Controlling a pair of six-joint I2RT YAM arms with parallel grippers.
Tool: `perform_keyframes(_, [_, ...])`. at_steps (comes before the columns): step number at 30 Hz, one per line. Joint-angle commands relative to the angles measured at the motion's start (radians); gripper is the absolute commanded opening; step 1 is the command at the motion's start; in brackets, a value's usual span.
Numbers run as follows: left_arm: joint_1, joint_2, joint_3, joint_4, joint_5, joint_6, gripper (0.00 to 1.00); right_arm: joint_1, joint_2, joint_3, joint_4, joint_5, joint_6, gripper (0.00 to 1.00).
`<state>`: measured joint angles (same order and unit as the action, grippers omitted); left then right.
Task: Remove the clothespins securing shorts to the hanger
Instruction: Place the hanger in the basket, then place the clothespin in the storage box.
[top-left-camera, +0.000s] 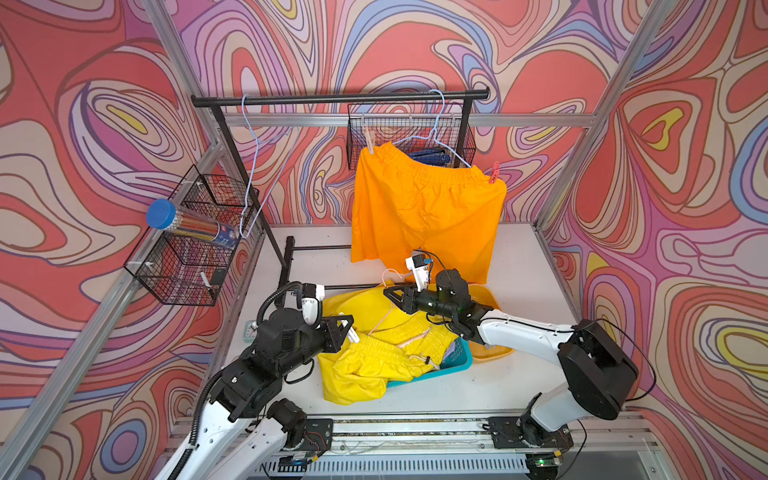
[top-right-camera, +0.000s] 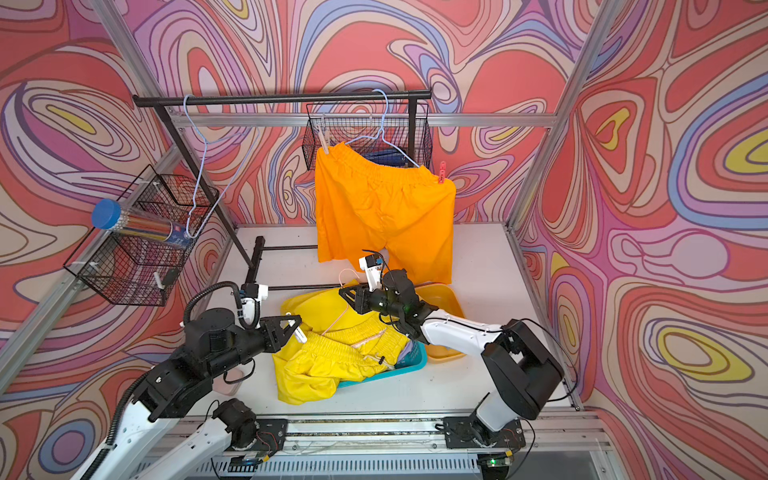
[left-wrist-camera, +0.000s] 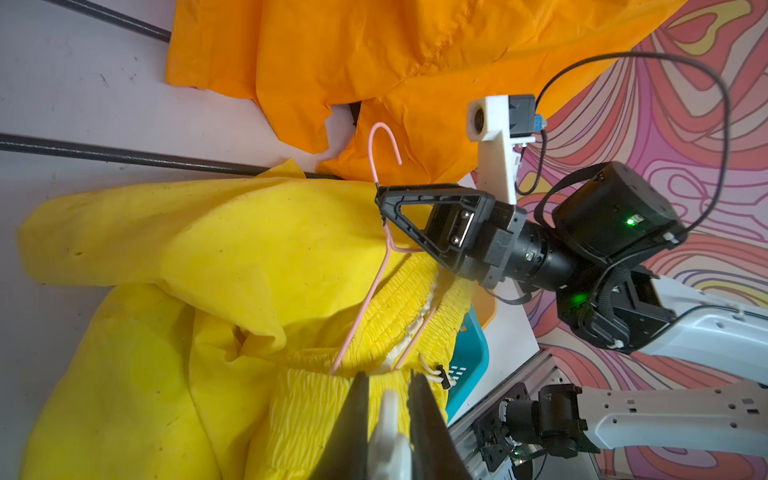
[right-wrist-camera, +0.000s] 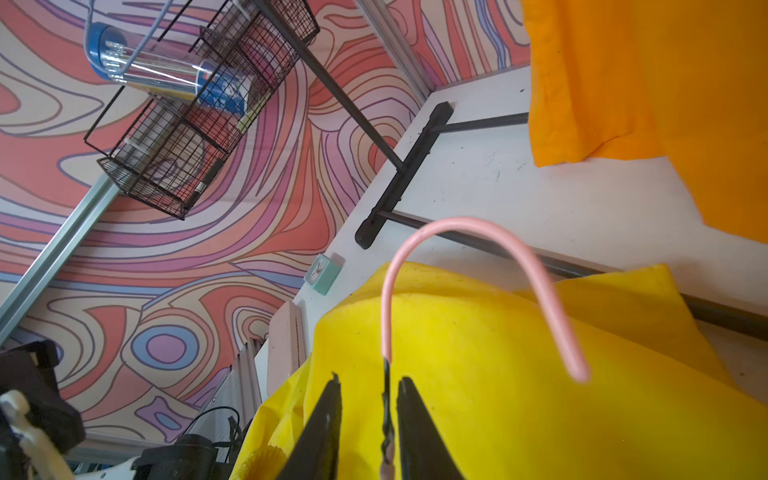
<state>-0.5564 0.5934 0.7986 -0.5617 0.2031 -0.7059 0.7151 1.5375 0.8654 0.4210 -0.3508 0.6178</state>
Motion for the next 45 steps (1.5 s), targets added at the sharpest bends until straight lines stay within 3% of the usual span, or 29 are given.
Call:
perform_keyframes(1, [0.004,0.011,-0.015,0.056,0.041,0.014,0.15,0.006,-0.054,-0.006,-0.088,0.095,-0.012,0.34])
perform_keyframes(6, [0.004,0.029,-0.013,0.064,0.0,0.012,0.15,0.006,-0.104,-0.021,-0.175,0.162,-0.047,0.4])
perform_keyframes(11, [-0.003,0.114,-0.005,0.127,0.057,0.003,0.16,0.004,-0.189,-0.072,-0.233,0.323,-0.061,0.51])
perform_keyframes(15, [-0.08,0.208,0.045,0.159,0.014,0.027,0.15,0.003,-0.272,-0.064,-0.304,0.399,-0.122,0.53])
perform_keyframes(18, [-0.171,0.301,0.121,0.162,-0.056,0.064,0.15,0.003,-0.336,-0.027,-0.394,0.487,-0.164,0.55])
perform_keyframes(22, [-0.207,0.446,0.196,0.244,0.013,0.054,0.15,0.001,-0.464,-0.042,-0.449,0.677,-0.177,0.58])
perform_keyframes(26, [-0.255,0.586,0.299,0.281,0.018,0.08,0.15,0.0,-0.588,-0.065,-0.495,0.823,-0.195,0.68])
perform_keyframes(33, [-0.312,0.847,0.53,0.306,0.061,0.123,0.14,-0.002,-0.714,-0.034,-0.65,0.933,-0.23,0.73])
perform_keyframes(35, [-0.325,0.911,0.592,0.33,0.063,0.132,0.14,-0.002,-0.756,-0.037,-0.676,0.989,-0.221,0.79])
perform_keyframes(45, [-0.379,1.22,0.867,0.409,0.099,0.154,0.14,-0.003,-0.958,-0.112,-0.633,1.083,-0.25,0.87])
